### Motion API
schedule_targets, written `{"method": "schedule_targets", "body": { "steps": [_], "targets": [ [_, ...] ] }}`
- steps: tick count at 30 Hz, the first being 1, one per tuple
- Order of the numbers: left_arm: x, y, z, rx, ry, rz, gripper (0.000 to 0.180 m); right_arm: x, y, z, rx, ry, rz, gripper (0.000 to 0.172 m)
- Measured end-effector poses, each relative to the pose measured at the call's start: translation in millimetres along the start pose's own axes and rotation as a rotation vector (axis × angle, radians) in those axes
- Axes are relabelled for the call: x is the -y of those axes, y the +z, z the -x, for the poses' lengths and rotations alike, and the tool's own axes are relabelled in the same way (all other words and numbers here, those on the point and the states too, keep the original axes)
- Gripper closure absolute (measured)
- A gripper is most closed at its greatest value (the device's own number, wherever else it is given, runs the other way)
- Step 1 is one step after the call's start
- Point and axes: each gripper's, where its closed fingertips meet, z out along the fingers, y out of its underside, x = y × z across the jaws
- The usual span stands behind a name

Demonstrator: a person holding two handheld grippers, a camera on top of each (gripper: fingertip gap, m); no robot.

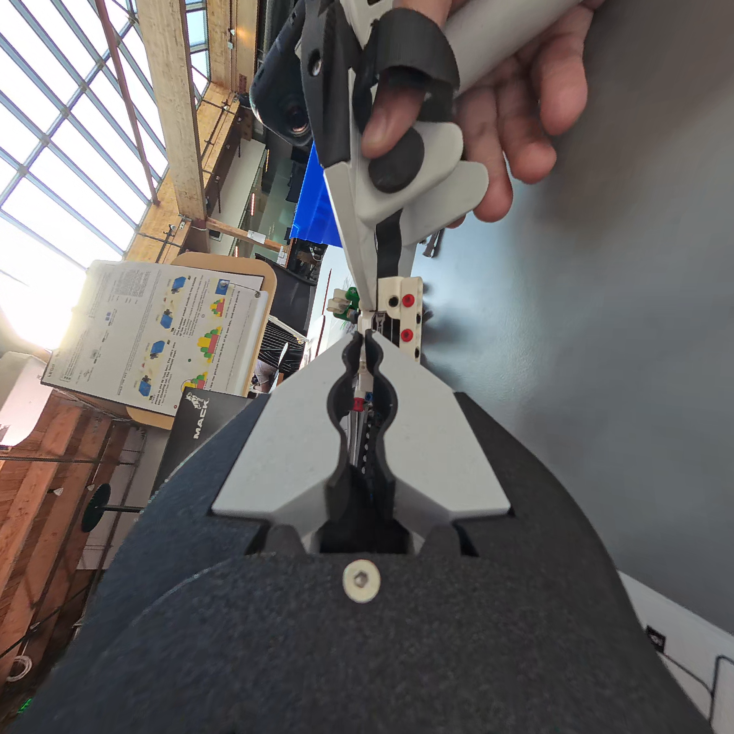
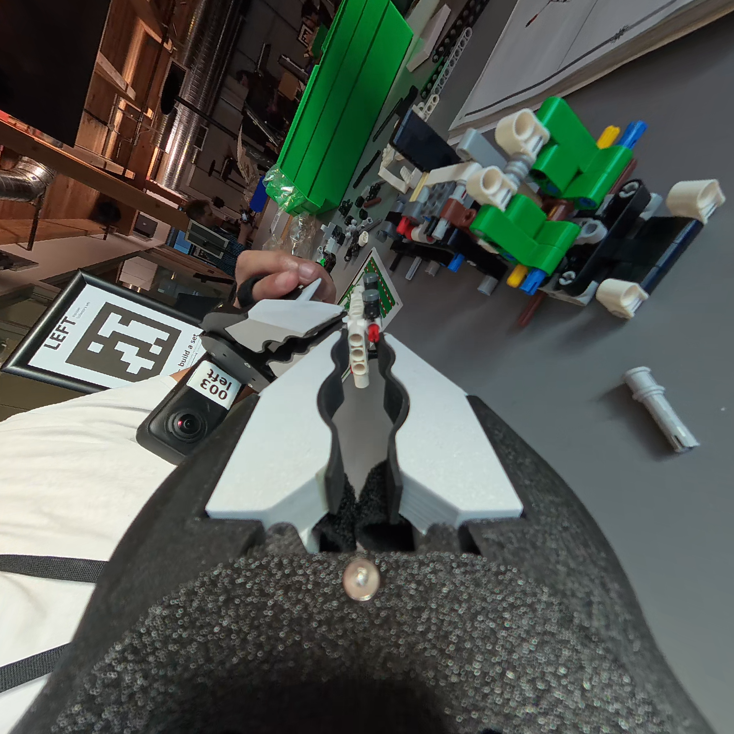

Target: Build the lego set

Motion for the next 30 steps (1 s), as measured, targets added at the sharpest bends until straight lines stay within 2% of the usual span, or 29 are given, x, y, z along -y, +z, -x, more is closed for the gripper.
{"method": "schedule_targets", "body": {
  "steps": [1, 30],
  "targets": [
    [-0.2, 0.2, -0.1, 0.001, -0.001, 0.003, 0.180, -0.2, 0.1, -0.2, -0.002, -0.001, 0.000, 0.160],
    [0.5, 1.6, -0.2, -0.004, -0.013, 0.003, 0.180, -0.7, -1.5, -0.8, -0.011, -0.009, 0.010, 0.160]
  ]
}}
